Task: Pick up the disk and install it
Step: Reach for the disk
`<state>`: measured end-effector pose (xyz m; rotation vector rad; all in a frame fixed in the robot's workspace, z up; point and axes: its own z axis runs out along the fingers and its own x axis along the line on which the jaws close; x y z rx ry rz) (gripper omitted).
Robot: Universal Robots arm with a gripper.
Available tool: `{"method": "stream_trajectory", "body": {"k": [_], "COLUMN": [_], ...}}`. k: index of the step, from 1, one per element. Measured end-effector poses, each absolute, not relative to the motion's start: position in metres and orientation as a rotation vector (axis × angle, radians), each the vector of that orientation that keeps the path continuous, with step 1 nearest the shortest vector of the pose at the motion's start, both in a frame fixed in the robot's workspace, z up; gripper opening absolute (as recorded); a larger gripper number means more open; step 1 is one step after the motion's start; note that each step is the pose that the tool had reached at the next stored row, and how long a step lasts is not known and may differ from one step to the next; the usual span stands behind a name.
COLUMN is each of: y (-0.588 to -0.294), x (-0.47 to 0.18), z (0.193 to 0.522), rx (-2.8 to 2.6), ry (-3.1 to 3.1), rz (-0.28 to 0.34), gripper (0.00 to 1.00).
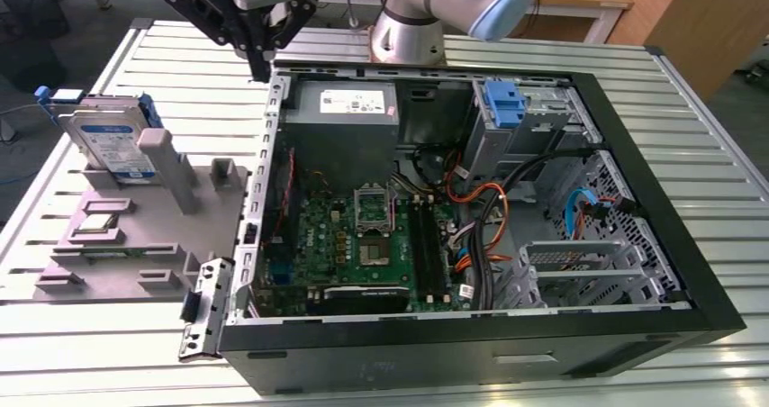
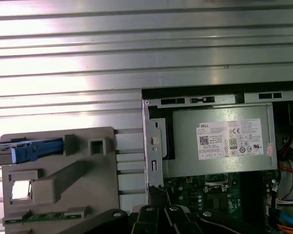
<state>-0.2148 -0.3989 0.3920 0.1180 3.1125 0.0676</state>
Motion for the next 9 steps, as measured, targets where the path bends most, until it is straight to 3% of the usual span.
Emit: {"method": "stream_trajectory", "body": {"k": [9], "y": [-0.3989], "x": [-0.2234], "z": [0.392], "rx": [0.118], "ry": [3.112], "rz": [0.068], "gripper": [0.1]}}
